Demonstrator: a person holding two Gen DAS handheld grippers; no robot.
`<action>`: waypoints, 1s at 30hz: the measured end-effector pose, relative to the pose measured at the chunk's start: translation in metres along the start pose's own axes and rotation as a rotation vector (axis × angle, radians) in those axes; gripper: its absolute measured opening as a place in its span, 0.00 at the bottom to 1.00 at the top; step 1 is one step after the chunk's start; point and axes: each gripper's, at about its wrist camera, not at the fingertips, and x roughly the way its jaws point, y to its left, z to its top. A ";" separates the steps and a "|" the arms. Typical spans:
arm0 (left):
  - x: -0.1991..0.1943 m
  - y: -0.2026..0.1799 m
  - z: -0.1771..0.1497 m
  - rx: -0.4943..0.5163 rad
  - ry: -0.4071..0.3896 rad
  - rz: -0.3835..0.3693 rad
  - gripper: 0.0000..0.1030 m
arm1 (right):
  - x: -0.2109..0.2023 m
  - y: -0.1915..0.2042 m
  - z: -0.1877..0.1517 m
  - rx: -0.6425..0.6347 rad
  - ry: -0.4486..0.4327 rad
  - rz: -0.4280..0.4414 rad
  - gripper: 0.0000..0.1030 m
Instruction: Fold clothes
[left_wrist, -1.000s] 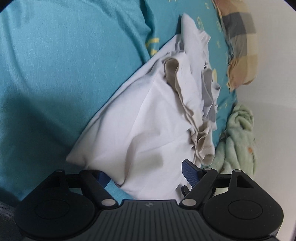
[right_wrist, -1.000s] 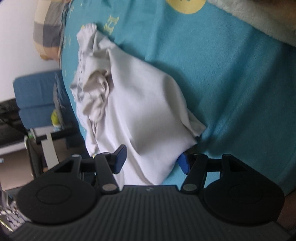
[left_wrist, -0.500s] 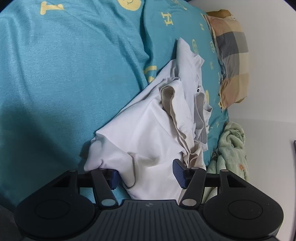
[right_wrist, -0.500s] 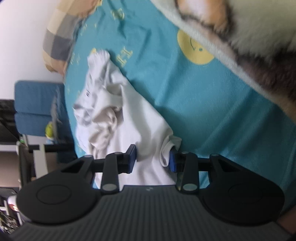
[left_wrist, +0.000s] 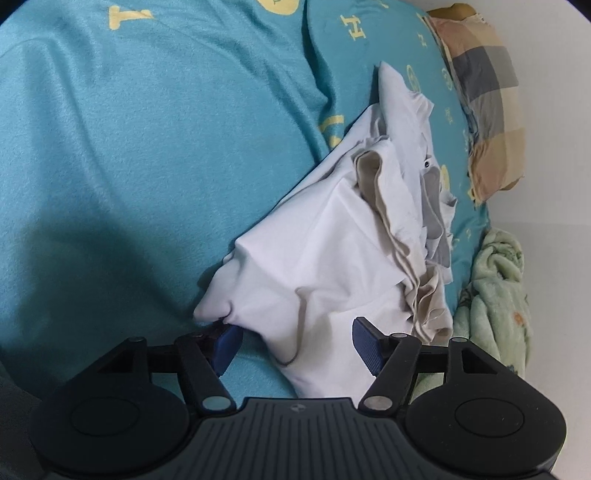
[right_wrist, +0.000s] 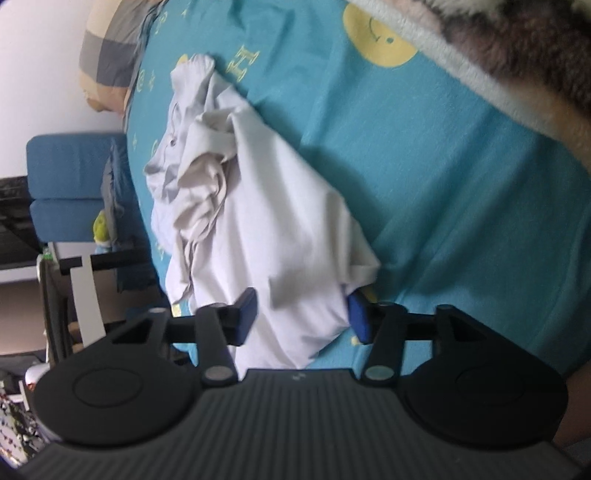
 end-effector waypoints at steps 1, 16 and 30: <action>0.000 0.000 0.001 -0.006 0.001 0.000 0.66 | 0.001 0.000 0.000 -0.006 0.005 -0.008 0.54; 0.005 -0.010 0.005 0.026 -0.010 0.014 0.67 | -0.024 0.013 0.006 -0.038 0.022 0.137 0.56; 0.010 -0.020 0.009 0.032 -0.007 0.014 0.69 | -0.030 0.010 0.014 0.043 -0.035 0.135 0.57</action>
